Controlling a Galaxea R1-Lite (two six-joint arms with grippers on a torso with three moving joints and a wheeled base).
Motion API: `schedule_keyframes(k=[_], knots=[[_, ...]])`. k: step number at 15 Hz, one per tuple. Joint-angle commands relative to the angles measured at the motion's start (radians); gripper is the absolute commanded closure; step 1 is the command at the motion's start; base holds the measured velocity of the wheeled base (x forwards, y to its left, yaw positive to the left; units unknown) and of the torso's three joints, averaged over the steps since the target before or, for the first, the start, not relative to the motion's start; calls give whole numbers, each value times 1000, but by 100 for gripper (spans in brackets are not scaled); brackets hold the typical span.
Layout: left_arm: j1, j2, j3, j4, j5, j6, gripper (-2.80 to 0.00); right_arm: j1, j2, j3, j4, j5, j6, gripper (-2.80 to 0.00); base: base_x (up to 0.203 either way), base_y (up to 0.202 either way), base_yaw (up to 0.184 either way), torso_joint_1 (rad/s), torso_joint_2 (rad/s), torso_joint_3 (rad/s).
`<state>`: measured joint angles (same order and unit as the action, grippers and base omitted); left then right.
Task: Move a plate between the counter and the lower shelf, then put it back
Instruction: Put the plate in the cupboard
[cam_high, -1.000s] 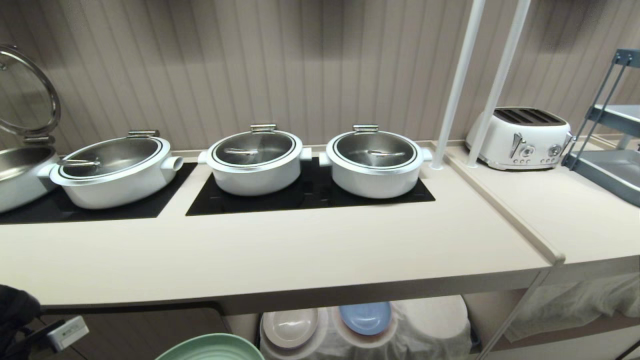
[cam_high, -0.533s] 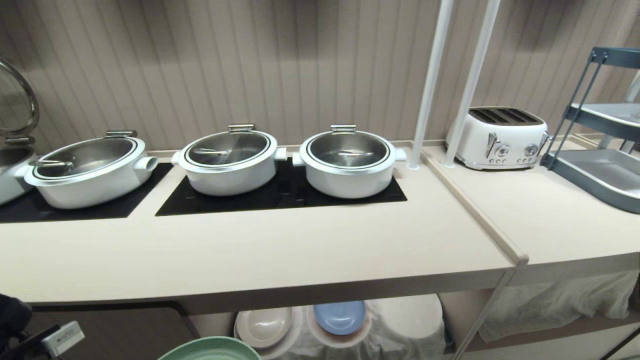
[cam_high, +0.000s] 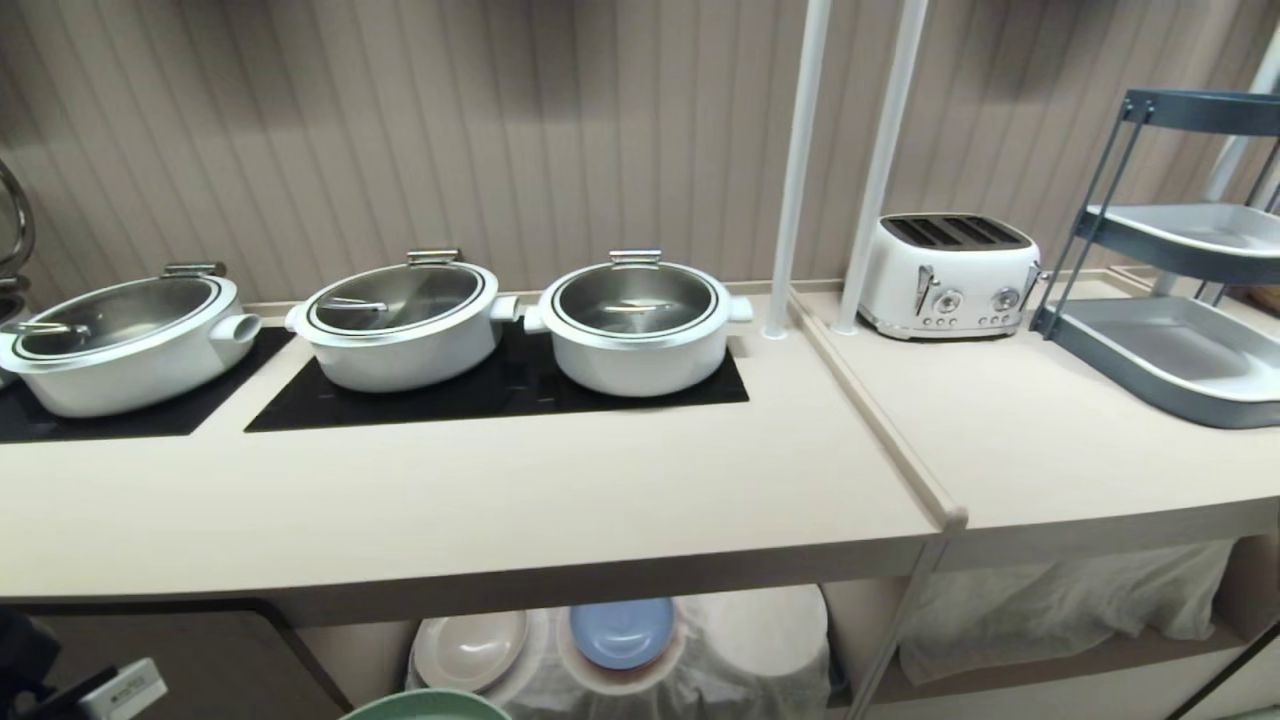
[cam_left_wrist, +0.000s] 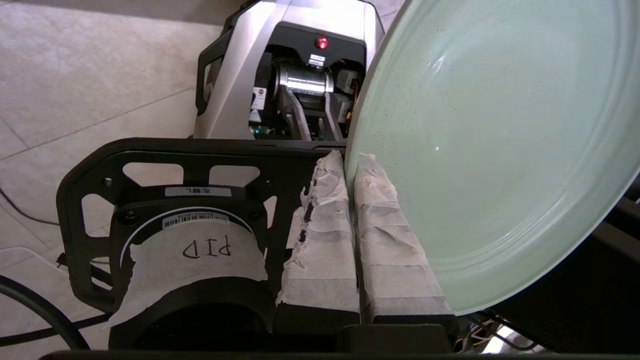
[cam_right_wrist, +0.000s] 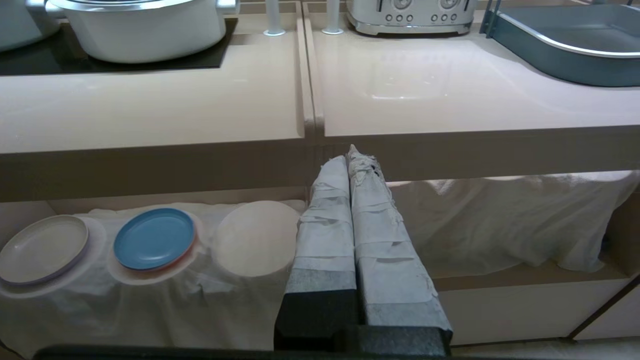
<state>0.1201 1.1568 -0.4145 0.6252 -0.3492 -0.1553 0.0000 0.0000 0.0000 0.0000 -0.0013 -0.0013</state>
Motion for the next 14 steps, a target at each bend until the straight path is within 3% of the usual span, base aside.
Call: schedule_keyframes(k=[1,14], knots=[[-5,0,0,2,-3,-1,0,0,0,0,0,0,0,0,0,-193,0,2,2,2],[-8,12,-3,2,-16,-3,0,0,0,0,0,0,0,0,0,-195,1,3,2,2]])
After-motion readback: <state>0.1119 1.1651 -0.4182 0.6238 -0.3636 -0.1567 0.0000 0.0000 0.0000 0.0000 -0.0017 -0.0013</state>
